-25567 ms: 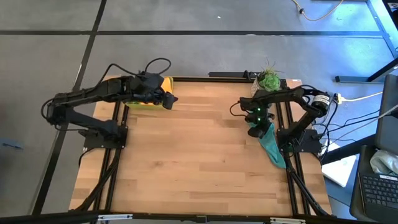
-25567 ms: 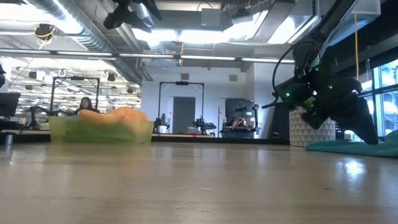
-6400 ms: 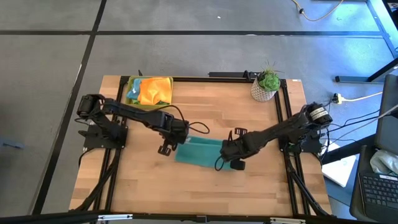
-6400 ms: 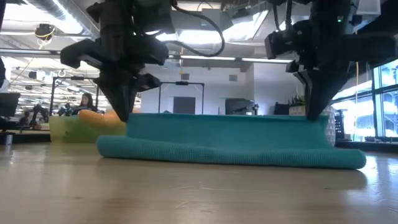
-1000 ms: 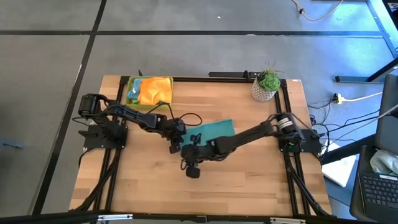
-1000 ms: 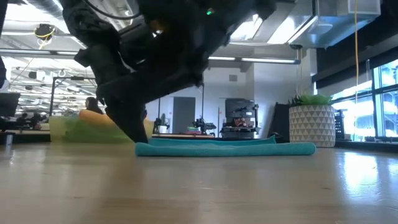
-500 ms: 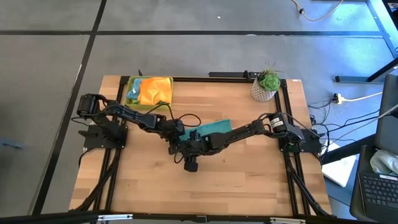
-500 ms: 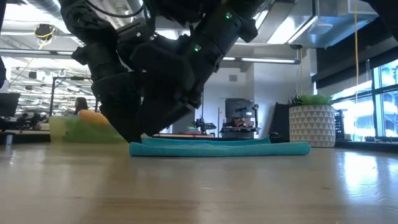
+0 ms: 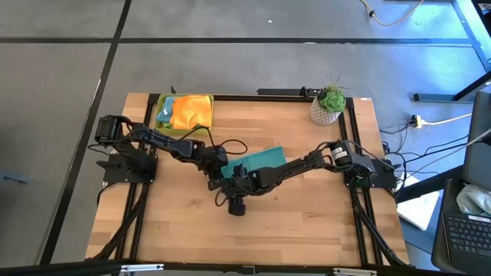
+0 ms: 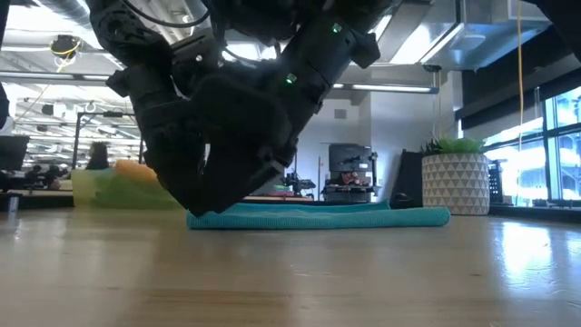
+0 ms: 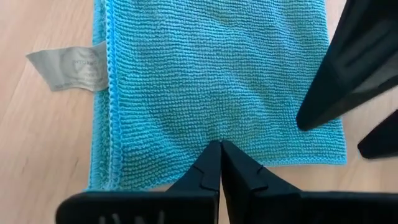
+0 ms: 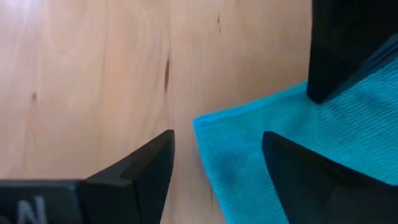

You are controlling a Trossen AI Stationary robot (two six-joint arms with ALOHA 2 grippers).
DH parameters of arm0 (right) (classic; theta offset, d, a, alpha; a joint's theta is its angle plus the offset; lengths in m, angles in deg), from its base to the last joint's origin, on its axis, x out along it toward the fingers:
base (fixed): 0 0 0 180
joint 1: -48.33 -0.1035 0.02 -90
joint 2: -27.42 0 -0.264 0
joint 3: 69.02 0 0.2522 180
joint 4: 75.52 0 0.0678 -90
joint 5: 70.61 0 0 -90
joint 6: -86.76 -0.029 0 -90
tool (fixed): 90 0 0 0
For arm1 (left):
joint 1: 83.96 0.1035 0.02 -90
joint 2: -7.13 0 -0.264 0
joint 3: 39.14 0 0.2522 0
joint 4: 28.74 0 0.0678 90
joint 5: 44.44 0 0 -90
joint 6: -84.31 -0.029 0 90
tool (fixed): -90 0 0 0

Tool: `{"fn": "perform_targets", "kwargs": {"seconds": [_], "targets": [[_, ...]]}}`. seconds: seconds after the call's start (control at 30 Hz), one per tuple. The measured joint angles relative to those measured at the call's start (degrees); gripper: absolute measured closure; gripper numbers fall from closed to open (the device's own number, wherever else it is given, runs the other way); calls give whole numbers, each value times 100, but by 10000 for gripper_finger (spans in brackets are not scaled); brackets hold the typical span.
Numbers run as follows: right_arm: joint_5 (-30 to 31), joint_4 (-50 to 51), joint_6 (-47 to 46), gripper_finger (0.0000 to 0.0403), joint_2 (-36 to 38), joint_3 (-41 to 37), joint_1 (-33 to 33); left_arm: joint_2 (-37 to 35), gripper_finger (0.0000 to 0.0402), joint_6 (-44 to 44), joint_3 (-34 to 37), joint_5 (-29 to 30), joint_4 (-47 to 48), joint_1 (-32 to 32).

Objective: Fold microfiber towels
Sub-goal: Fold the blue towel

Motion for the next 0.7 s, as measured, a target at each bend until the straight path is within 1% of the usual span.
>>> {"fn": "perform_targets", "kwargs": {"seconds": [0.1,0.23,0.37,0.43,0.53,0.6,0.7], "targets": [[-144,15,-109,178,-117,-1,2,0,399,88,0,-2,-5,0],[-342,-66,-224,224,-174,12,3,0,400,71,2,-95,20,26],[-148,-40,-223,287,-176,14,-31,2,399,132,2,-160,23,22],[-179,-21,-251,323,-169,14,-30,2,401,150,2,-241,43,24],[-383,-4,-386,381,-159,14,-24,0,400,190,-3,-608,143,48],[-613,-9,-497,392,-158,19,-28,-39,397,186,-4,-890,337,92],[-997,137,-796,381,-160,119,-45,-196,398,154,-4,-1102,683,168]]}}
